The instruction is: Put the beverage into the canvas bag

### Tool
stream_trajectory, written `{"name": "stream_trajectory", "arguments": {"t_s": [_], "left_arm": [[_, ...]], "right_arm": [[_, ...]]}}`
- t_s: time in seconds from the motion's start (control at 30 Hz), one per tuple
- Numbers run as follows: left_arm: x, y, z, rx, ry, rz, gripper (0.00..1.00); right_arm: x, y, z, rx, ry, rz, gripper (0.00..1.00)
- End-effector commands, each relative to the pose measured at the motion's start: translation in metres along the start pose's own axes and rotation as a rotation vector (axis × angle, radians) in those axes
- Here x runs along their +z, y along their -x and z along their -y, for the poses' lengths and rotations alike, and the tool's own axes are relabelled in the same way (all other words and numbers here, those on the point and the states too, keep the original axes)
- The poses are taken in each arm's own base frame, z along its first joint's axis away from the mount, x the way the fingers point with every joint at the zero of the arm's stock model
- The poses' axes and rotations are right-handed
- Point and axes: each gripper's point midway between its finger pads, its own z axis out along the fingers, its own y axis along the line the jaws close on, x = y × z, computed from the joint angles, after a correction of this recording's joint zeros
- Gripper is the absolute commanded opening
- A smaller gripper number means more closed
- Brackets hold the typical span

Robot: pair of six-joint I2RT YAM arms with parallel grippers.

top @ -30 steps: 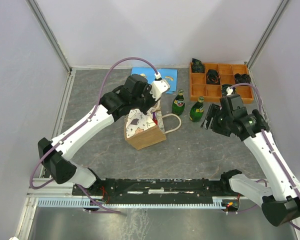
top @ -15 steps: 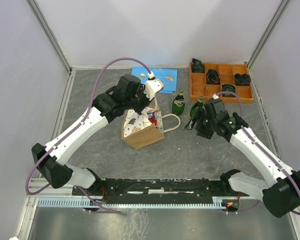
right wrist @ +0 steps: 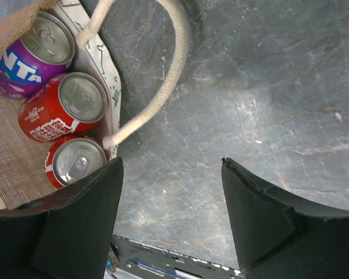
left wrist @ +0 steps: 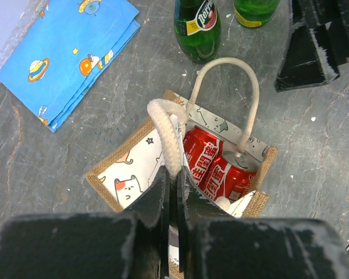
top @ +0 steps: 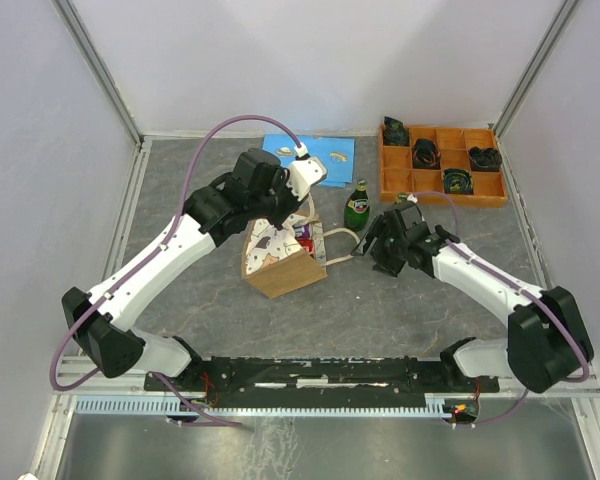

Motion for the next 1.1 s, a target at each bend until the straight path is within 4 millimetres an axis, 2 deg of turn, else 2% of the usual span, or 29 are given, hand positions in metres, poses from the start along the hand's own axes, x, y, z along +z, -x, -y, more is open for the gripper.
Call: {"name": "stream_trajectory", "arguments": {"t_s": [0.0,0.43,0.73,0.93,1.0,1.07], "left_arm": [[-0.021,0.021,-0.014,-0.034,0.060,0.087,0.03],[-0.019,0.023,-0.010,-0.044,0.040,0.092,0.03],[-0.019,0.022,-0.008,-0.047,0.028,0.088,0.03],[-0.018,0.022,-0.006,-0.051,0.018,0.089,0.03],[-0.018,0.022,-0.006,-0.051,0.017,0.090,0.03],[-0.018,0.022,-0.005,-0.051,0.016,0.089,0.03]], "right_arm": [[0.015,0.016,-0.021,0.032,0.064,0.068,0.76],[0.054,-0.004,-0.023,0.062,0.040,0.062,0.75],[0.064,-0.006,-0.032,0.050,0.044,0.100,0.73],[0.069,-0.006,-0.042,0.034,0.053,0.109,0.66],[0.069,-0.006,-0.046,0.030,0.059,0.114,0.62],[0.070,-0.007,-0.048,0.022,0.061,0.111,0.54]]}}
